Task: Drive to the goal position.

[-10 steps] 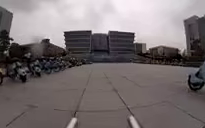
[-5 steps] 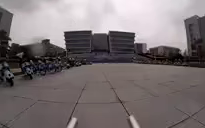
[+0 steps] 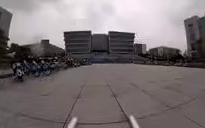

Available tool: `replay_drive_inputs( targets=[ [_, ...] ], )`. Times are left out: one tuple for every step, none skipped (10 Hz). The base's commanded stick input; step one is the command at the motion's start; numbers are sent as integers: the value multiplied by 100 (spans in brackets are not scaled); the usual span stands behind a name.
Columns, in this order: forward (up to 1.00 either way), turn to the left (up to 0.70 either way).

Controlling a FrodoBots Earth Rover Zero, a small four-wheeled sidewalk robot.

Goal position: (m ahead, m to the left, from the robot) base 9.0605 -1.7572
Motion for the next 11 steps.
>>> replay_drive_inputs(
  targets=[
    [100, 0],
    [100, 0],
    [100, 0],
    [100, 0],
    [100, 0],
    [100, -3],
    [100, -19],
    [100, -11],
    [100, -2],
    [100, 0],
    [100, 0]
  ],
)
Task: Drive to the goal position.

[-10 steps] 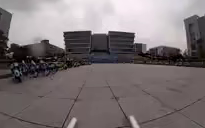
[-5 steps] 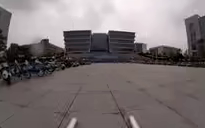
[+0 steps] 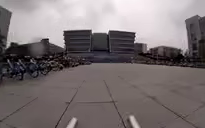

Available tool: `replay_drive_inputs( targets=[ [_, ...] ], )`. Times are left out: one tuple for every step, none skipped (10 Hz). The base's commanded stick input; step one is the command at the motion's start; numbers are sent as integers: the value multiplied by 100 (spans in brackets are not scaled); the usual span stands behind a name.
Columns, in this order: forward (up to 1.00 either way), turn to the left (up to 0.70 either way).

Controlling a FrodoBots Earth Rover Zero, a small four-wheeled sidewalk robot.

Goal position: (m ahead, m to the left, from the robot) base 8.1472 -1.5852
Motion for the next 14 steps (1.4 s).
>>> replay_drive_inputs(
  targets=[
    [100, 0],
    [100, 0],
    [100, 0],
    [100, 0],
    [100, 0],
    [100, 0],
    [100, 0],
    [100, 1],
    [100, 2],
    [100, 4],
    [100, 2],
    [100, 0],
    [100, 0],
    [100, 0]
  ],
)
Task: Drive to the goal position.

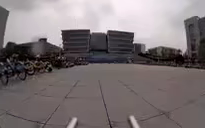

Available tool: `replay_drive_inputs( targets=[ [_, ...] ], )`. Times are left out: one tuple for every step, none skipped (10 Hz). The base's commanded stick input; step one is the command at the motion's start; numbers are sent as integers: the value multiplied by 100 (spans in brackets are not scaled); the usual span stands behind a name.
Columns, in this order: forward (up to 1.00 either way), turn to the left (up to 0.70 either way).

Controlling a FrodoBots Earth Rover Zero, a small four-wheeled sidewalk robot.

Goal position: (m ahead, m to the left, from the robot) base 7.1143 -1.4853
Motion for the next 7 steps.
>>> replay_drive_inputs(
  targets=[
    [100, 0],
    [100, 0],
    [100, 0],
    [100, 0],
    [100, 0],
    [100, 0],
    [100, 0]
  ],
)
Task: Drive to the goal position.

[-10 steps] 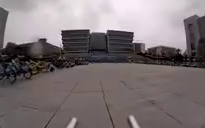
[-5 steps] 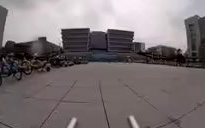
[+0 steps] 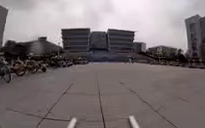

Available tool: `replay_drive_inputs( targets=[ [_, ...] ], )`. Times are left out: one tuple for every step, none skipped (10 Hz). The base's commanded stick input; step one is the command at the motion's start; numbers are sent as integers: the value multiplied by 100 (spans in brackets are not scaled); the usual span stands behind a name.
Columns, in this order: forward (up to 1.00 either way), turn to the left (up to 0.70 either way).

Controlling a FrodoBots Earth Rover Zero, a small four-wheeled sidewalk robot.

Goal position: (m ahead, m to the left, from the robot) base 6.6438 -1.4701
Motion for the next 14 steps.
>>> replay_drive_inputs(
  targets=[
    [100, 0],
    [100, 0],
    [100, 0],
    [100, 0],
    [100, 0],
    [100, 0],
    [100, 0],
    [100, 0],
    [100, 0],
    [100, 0],
    [100, 0],
    [100, 0],
    [100, 0],
    [100, 0]
  ],
)
